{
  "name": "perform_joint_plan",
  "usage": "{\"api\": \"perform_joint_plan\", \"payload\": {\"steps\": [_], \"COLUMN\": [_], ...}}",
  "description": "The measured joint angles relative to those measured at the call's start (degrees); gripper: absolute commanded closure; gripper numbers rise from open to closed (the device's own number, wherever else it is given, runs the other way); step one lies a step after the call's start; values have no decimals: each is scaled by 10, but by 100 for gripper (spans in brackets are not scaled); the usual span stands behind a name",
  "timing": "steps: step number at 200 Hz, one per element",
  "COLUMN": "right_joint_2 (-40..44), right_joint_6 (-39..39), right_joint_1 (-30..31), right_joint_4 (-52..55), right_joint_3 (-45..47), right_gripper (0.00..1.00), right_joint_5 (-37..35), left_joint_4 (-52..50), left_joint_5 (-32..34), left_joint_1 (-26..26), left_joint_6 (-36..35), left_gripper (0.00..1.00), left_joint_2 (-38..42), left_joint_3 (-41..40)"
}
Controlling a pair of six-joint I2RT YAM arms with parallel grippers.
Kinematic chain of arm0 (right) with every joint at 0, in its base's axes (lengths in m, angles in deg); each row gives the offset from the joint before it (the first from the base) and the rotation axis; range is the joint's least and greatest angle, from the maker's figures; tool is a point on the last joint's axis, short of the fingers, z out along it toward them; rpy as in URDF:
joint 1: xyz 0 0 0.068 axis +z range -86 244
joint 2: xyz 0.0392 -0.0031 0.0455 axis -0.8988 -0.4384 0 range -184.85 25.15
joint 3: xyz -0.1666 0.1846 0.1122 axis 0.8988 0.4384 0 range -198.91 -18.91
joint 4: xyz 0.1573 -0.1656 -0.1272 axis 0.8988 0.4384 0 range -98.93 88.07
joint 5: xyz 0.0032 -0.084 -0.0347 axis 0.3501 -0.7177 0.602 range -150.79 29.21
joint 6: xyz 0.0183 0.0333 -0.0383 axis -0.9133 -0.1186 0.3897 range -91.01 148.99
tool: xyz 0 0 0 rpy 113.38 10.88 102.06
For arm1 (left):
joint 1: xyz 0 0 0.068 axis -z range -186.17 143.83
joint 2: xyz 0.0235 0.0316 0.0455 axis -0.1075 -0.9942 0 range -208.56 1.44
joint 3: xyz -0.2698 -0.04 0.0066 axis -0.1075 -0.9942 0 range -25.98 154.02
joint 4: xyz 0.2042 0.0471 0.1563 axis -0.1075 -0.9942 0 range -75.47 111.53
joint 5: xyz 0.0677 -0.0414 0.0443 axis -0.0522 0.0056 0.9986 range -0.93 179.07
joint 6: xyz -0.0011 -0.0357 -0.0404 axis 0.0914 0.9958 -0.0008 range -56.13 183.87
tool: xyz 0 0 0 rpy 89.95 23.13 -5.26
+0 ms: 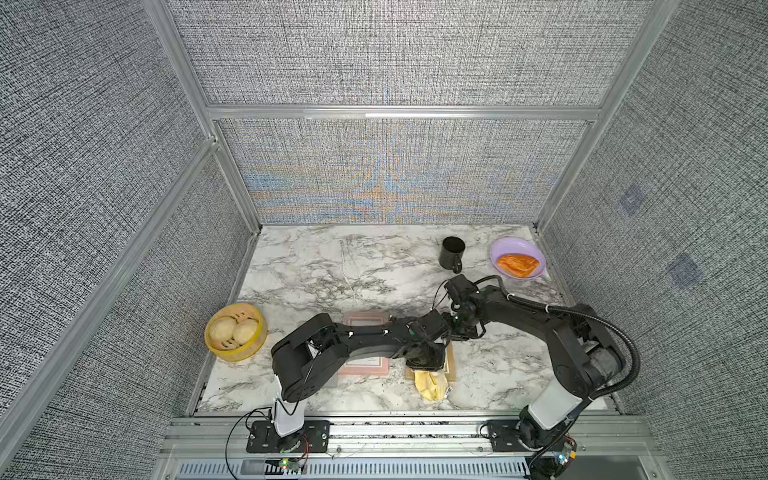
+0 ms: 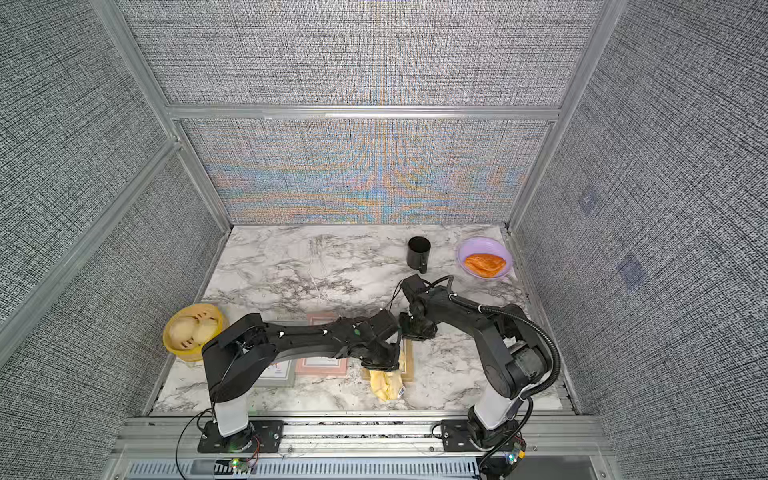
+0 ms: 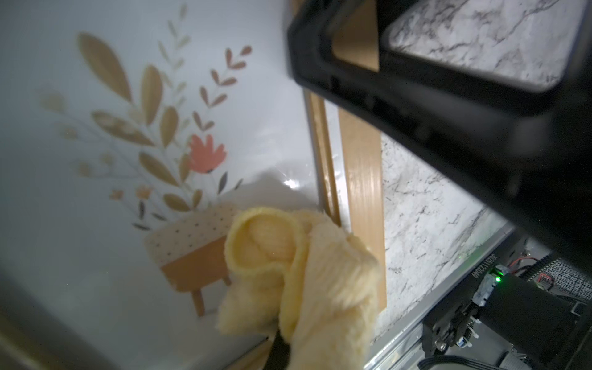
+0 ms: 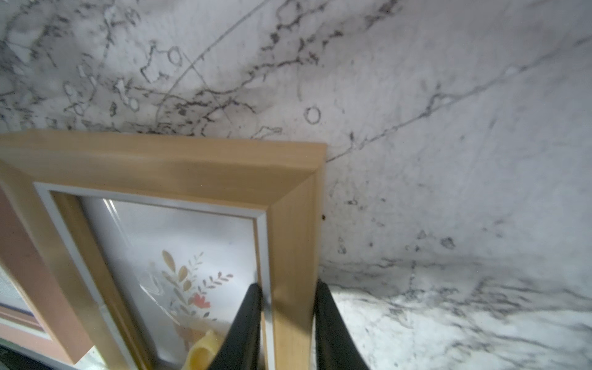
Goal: Wipe the picture frame with a cloth
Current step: Wipe the dirt from the picture frame.
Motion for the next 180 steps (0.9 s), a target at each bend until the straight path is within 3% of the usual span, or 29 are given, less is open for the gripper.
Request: {"api": "perform_joint_plan", "payload": {"steps": [84,180], "right_joint_2": [-1,-7], "right_joint_6": [-4,-4], "right_joint_1": [0,2], "right_joint_4": [-5,-2], "right_joint_3": [5,2], "right_gripper": [77,77], "right_joint_5": [7,8], "left_joint_4": [-21,7], "left_joint_5": [50,41], "left_joint_1": [-28,25], "left_joint_6": [4,11], "left_gripper": [100,100], "left_joint_2": [76,-6], "left_joint_3": [-85,5]}}
